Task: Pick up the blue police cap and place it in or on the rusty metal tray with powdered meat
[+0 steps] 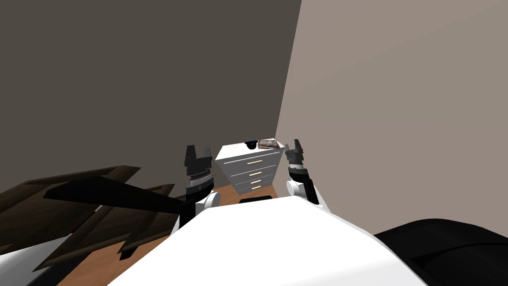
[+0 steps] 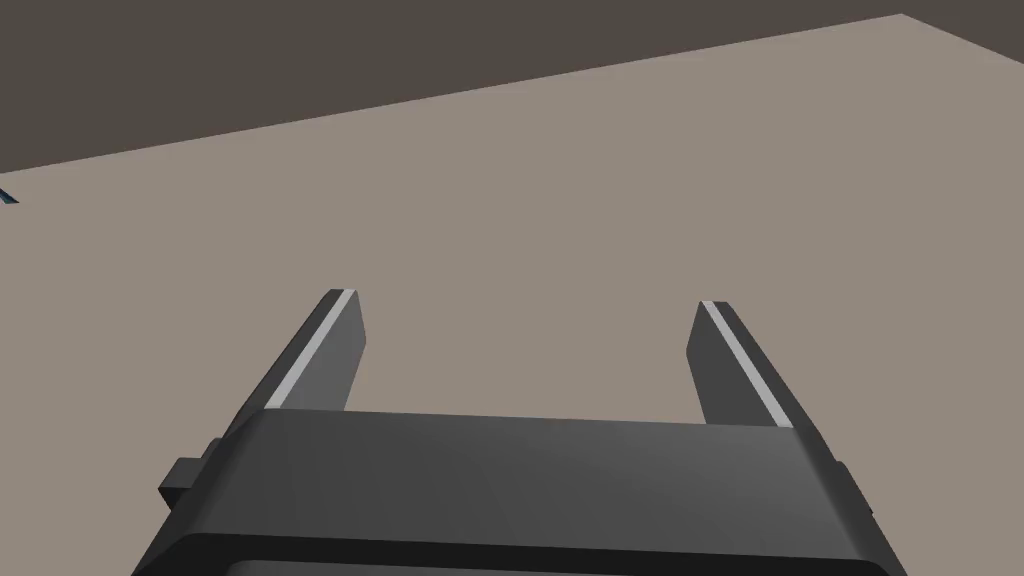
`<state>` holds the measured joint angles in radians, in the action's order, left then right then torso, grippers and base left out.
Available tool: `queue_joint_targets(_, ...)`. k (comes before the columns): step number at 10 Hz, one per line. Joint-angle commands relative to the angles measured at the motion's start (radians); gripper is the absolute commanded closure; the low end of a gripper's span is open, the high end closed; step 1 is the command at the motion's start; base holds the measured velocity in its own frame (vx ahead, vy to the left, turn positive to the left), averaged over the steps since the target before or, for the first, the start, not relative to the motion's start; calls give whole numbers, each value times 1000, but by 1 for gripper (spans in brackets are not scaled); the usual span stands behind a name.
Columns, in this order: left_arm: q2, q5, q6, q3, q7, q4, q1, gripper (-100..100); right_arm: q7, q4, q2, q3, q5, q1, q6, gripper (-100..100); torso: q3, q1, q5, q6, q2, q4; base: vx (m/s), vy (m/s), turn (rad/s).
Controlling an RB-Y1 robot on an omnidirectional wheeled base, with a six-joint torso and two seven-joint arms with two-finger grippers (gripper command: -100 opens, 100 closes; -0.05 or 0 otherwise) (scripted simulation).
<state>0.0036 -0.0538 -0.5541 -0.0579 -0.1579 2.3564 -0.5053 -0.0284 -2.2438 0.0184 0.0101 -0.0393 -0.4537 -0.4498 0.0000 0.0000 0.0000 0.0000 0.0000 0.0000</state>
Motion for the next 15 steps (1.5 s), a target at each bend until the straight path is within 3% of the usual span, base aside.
queue_joint_targets(1, 0, 0, 0, 0, 0, 0, 0, 0, 7, 11, 42, 12, 15, 5, -1, -100, 0, 0, 0, 0, 0, 0, -2, -1, -18)
queue_joint_targets(10, 0, 0, 0, 0, 0, 0, 0, 0, 52, 90, 293, 97, 126, 25, -5, -100, 0, 1, 0, 0, 0, 0, -3, 9, -14)
queue_joint_targets(15, 0, 0, 0, 0, 0, 0, 0, 0, 69, 121, 407, 130, 172, 27, -5, -100, 0, 1, 0, 0, 0, 0, 0, 20, -7)
